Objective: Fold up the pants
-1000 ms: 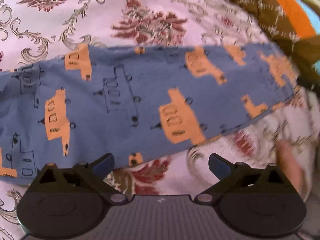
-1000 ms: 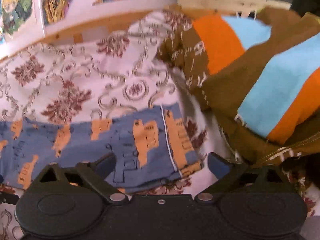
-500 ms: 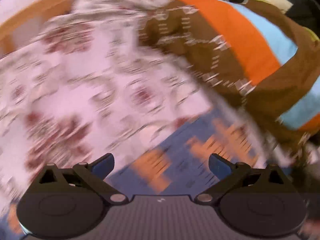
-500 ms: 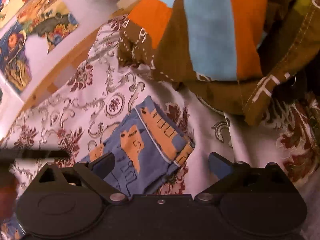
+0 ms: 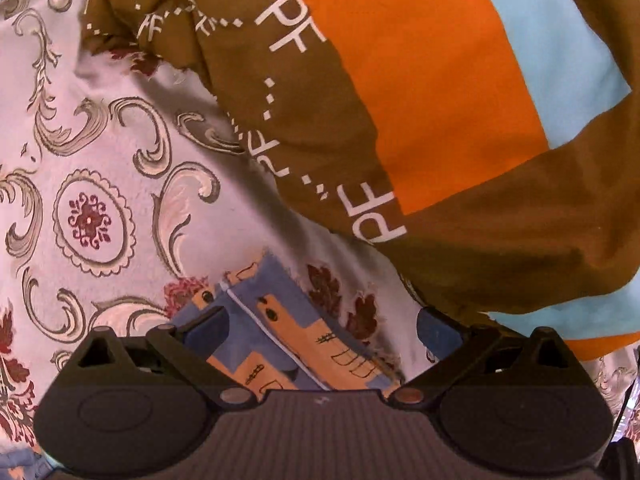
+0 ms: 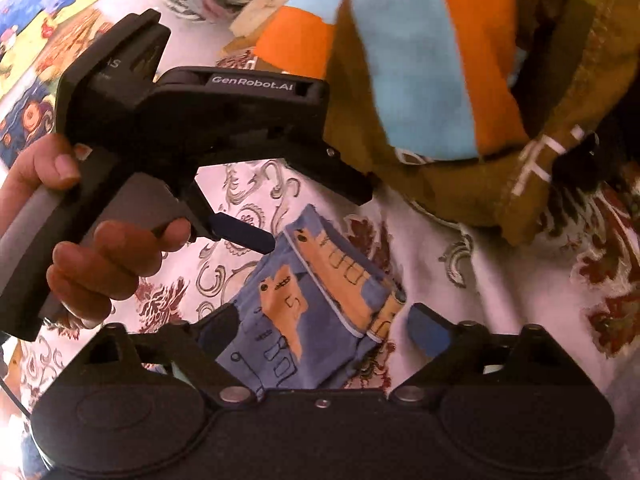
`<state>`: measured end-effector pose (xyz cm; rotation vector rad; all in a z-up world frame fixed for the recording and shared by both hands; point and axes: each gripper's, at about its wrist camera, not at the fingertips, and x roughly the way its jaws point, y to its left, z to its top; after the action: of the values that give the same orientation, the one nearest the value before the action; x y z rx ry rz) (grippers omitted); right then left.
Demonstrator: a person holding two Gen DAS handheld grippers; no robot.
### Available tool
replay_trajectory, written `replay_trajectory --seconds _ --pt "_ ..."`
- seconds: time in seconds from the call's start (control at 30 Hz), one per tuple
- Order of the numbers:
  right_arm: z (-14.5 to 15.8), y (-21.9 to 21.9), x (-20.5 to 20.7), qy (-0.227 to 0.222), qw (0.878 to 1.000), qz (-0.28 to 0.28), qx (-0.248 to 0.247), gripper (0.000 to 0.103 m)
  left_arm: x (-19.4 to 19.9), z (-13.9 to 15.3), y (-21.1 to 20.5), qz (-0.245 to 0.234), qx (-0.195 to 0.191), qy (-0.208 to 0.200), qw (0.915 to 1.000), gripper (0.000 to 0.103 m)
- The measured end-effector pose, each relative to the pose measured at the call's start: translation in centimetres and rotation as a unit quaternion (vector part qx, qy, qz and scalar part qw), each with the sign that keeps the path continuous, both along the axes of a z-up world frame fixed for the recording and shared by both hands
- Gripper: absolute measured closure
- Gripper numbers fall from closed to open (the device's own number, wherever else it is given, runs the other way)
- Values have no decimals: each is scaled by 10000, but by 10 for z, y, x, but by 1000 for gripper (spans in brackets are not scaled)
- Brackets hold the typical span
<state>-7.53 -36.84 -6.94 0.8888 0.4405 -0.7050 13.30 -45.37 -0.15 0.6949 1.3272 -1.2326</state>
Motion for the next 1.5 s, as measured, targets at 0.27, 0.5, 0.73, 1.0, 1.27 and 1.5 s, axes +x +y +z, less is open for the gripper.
replay_trajectory --seconds 0.27,0.5,0.73,1.0,1.27,1.5 --pt "4 5 -3 -89 9999 64 -103 23 -7 -4 1 81 -6 125 9999 4" --pt "-8 -7 3 37 9993 -219 288 27 -8 -24 -5 191 178 -213 9994 4" --pt "-13 -12 7 85 9979 -495 403 70 2 -38 -7 469 232 -77 9986 2" --pt "-19 -21 0 -87 9955 -693 637 78 -18 -41 -10 437 258 -201 9985 2" --pt "-22 -22 9 169 9970 -615 437 88 -9 -38 -10 550 337 -134 9978 2" --pt "-2 3 24 563 9958 -188 -696 91 -1 -15 -2 575 354 -131 9976 2"
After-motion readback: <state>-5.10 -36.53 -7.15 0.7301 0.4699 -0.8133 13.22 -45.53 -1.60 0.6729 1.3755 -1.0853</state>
